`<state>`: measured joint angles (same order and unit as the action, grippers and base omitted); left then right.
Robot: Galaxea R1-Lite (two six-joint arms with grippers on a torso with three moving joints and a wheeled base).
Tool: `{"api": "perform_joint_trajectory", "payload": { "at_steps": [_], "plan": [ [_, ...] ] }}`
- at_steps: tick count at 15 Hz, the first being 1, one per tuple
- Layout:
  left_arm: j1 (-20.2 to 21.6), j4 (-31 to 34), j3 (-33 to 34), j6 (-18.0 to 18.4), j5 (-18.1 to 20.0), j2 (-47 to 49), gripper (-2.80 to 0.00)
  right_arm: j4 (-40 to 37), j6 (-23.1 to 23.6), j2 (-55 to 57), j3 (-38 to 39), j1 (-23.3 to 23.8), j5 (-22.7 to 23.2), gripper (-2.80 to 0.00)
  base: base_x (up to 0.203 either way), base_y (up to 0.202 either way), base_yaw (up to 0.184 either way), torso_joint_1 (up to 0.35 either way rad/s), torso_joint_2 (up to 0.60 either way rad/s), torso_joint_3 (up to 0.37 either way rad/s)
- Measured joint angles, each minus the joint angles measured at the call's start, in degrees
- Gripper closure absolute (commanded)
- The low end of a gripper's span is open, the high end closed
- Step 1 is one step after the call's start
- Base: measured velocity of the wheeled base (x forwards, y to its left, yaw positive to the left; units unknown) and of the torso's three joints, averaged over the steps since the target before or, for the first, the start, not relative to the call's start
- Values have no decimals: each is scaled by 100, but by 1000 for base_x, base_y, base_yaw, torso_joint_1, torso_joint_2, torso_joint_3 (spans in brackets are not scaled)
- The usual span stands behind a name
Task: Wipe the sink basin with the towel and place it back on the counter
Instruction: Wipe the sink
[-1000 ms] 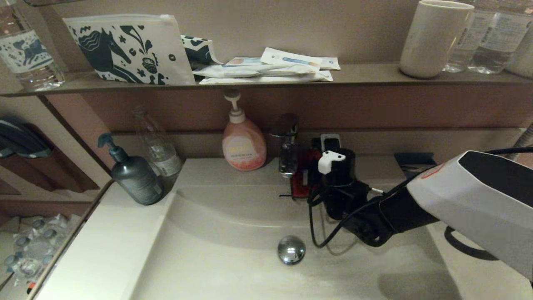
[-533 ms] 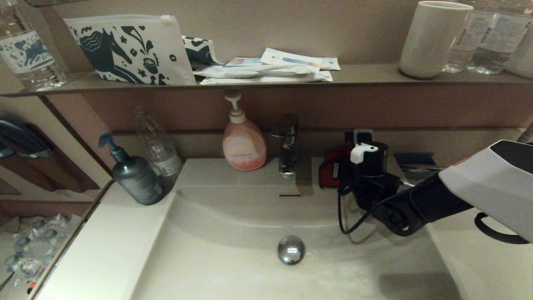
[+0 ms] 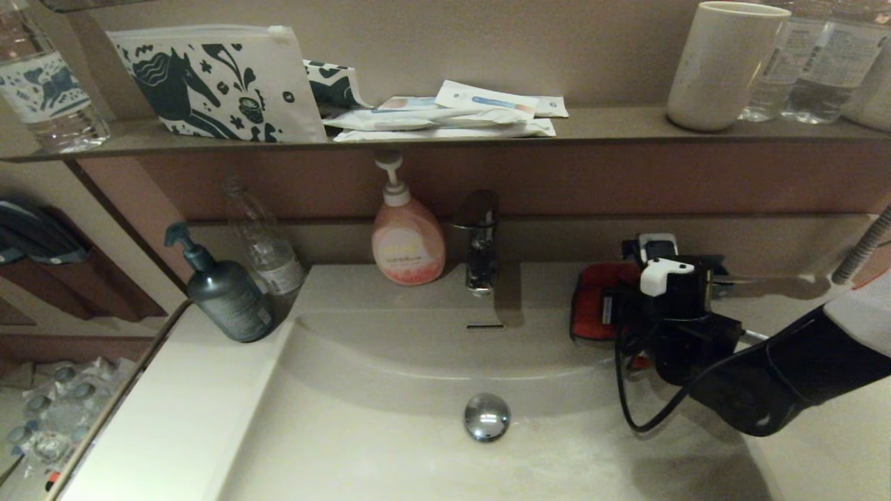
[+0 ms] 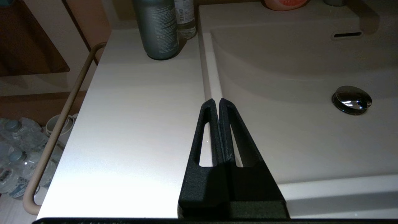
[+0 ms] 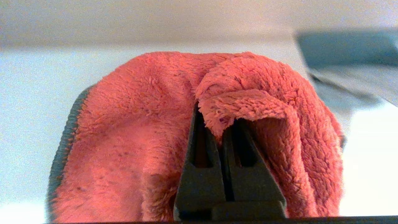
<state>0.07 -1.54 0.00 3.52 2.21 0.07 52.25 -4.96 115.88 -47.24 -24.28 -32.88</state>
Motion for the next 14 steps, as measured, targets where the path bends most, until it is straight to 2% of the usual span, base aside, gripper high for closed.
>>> {"api": "perform_joint_trajectory", "payload": {
  "at_steps": [6, 14],
  "plan": [
    [0, -2, 0, -2, 0, 0, 0, -266, 76, -1082, 1229, 17, -63, 0, 0, 0, 0, 0, 0, 0],
    [0, -2, 0, -2, -2, 0, 0, -1320, 68, -2492, 2208, -38, -214, 0, 0, 0, 0, 0, 0, 0]
  ]
}}
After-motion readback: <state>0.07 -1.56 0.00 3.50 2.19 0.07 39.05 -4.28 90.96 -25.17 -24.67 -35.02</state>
